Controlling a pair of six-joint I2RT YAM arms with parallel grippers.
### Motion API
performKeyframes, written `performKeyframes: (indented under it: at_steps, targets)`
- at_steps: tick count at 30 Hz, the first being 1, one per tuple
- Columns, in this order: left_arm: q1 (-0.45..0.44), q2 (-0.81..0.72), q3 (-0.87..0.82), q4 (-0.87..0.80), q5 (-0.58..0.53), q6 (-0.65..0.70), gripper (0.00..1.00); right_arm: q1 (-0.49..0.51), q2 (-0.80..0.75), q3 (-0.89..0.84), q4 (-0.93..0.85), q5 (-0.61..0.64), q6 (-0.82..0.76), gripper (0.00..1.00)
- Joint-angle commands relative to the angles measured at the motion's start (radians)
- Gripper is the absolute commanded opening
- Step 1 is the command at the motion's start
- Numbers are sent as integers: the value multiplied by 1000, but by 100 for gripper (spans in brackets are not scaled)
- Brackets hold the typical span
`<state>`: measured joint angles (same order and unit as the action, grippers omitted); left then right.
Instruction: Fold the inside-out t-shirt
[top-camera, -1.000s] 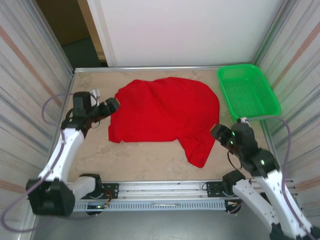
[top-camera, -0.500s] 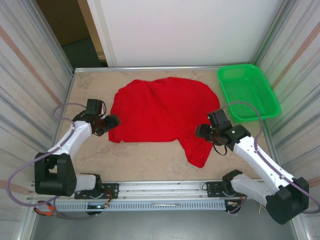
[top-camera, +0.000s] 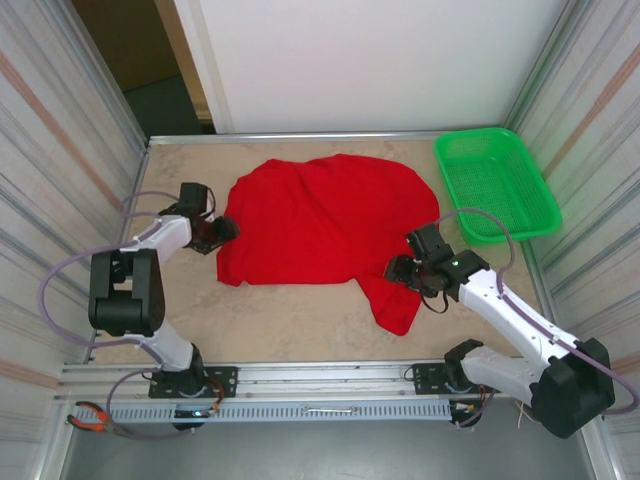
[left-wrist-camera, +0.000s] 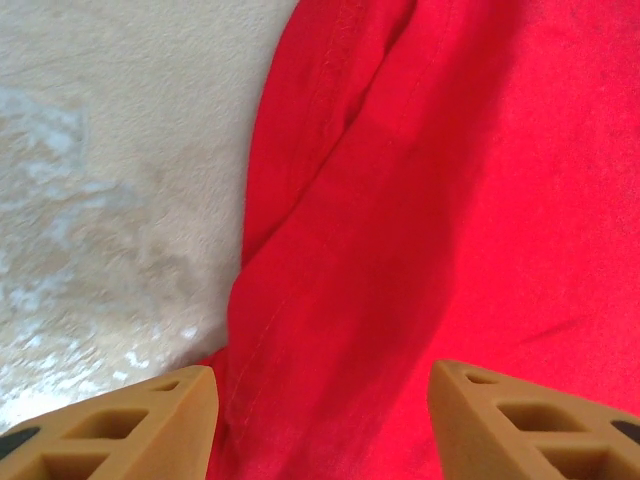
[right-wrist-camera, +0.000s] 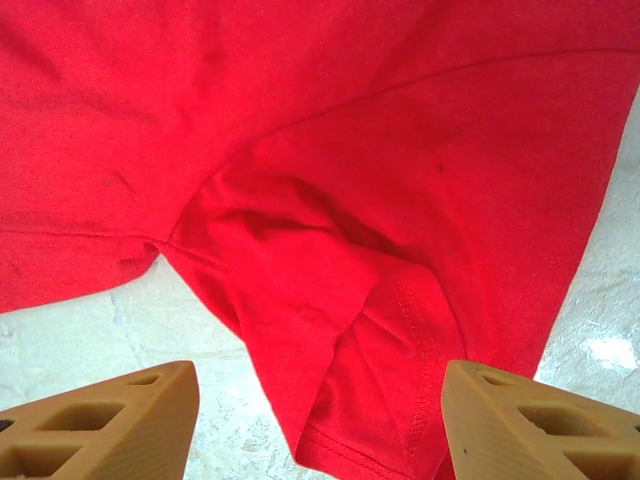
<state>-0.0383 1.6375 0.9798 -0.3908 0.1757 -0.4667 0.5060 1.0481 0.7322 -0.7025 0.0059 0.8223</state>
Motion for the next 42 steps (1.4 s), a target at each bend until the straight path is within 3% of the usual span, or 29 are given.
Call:
performKeyframes:
  at_steps: [1, 10, 12, 17, 18, 28, 31, 33, 35, 42]
  targets:
    - [11, 23, 28, 13, 32, 18, 57, 8, 6, 19, 5, 18, 21, 64]
    - [11, 38, 2, 30, 33, -16, 54, 9, 9, 42, 3, 17, 20, 64]
    - [11, 38, 2, 33, 39, -16, 47, 11, 4, 45, 1, 16, 20, 64]
    - [18, 17, 0, 27, 45, -7, 4, 12, -23, 47, -8, 22, 27, 64]
    - [18, 8, 0, 21, 45, -6, 0, 12, -30, 48, -10, 22, 29, 64]
    - [-5, -280, -122, -36, 65, -52, 0, 51, -31, 61, -25, 19, 31, 64]
    - [-14, -347, -174, -31, 28, -74, 0, 82, 12, 60, -39, 20, 36, 65]
    - [-1, -340, -187, -25, -8, -86, 19, 111, 49, 56, -51, 46, 54, 65]
    - [26, -294, -178, -11, 1, -92, 30, 139, 80, 49, -57, 80, 75, 64]
    - [41, -118, -76, -21, -16, -70, 40, 145, 181, 27, 12, 140, 107, 60]
